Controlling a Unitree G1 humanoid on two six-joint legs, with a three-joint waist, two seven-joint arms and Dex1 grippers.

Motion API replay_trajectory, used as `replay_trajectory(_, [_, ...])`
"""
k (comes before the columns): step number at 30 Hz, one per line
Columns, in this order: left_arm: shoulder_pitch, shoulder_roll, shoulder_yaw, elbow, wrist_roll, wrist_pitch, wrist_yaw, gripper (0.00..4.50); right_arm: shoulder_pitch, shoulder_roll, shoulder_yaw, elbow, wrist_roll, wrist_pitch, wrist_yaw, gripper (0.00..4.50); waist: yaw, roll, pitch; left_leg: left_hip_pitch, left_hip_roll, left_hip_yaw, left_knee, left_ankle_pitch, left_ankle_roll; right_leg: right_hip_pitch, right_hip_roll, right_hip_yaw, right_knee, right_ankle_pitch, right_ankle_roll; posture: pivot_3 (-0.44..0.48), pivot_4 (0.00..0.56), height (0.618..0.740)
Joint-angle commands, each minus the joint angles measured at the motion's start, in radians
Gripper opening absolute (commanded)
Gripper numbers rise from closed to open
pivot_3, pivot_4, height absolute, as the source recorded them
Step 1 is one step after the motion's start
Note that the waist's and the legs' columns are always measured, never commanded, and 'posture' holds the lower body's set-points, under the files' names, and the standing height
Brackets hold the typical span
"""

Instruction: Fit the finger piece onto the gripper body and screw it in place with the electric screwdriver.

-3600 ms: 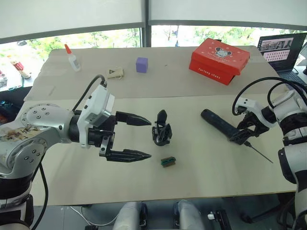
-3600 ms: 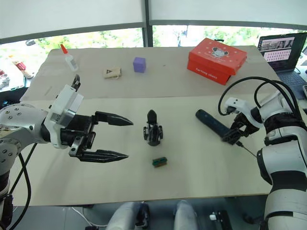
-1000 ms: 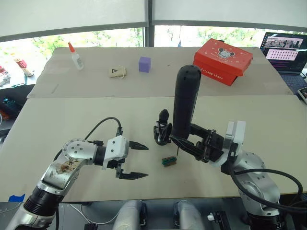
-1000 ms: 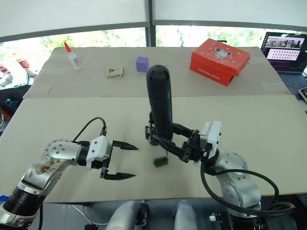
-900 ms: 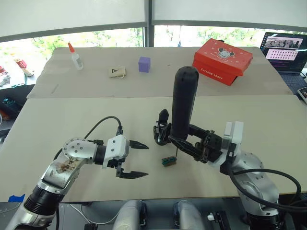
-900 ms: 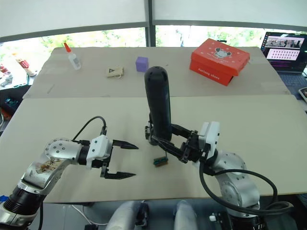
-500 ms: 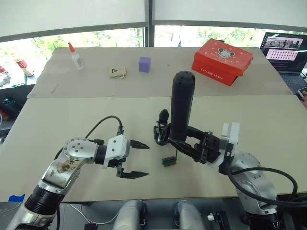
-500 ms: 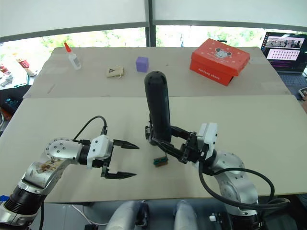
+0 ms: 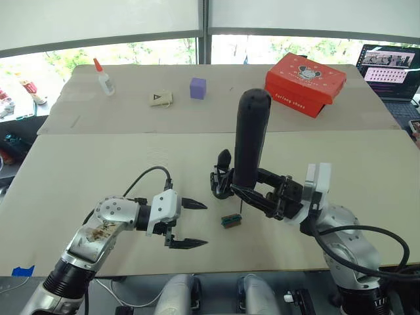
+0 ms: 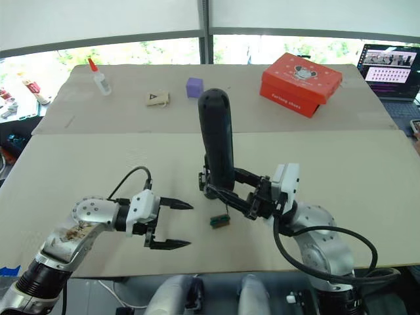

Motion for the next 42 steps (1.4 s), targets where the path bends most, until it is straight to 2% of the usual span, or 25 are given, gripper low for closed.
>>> replay_trajectory(1, [0.007, -0.025, -0.007, -0.002, 0.003, -0.005, 0.029, 4.5, -0.023, -0.012, -0.013, -0.057, 0.034, -0.012, -0.005, 1.89, 0.0, 0.0, 0.0, 0.0, 0.0, 0.0, 0.0, 0.0, 0.0, 0.0, 0.0, 0.0, 0.0, 0.0, 0.0, 0.0, 0.15, 0.74])
replay_trajectory(13, [0.007, -0.061, -0.029, 0.059, 0.039, -0.068, 0.037, 4.5, -0.035, -0.025, 0.001, -0.043, 0.045, -0.001, -0.008, 1.89, 0.0, 0.0, 0.0, 0.0, 0.0, 0.0, 0.001, 0.0, 0.0, 0.0, 0.0, 0.0, 0.001, 0.0, 0.0, 0.0, 0.15, 0.74])
replay_trajectory(32, [-0.026, -0.075, -0.03, 0.067, 0.04, -0.063, 0.048, 4.5, -0.035, 0.016, 0.037, 0.028, -0.015, -0.054, 0.01, 1.89, 0.001, 0.0, 0.0, -0.001, 0.0, -0.001, 0.002, 0.0, 0.0, 0.0, 0.0, 0.0, 0.001, 0.0, 0.0, 0.0, 0.15, 0.74])
replay_trajectory(42, [-0.026, -0.071, -0.025, 0.058, 0.04, -0.058, 0.046, 4.5, -0.041, -0.004, 0.005, 0.008, -0.012, -0.05, 0.005, 1.89, 0.0, 0.0, 0.0, -0.001, 0.0, -0.001, 0.003, 0.0, 0.0, 0.0, 0.0, 0.0, 0.001, 0.0, 0.0, 0.0, 0.15, 0.74])
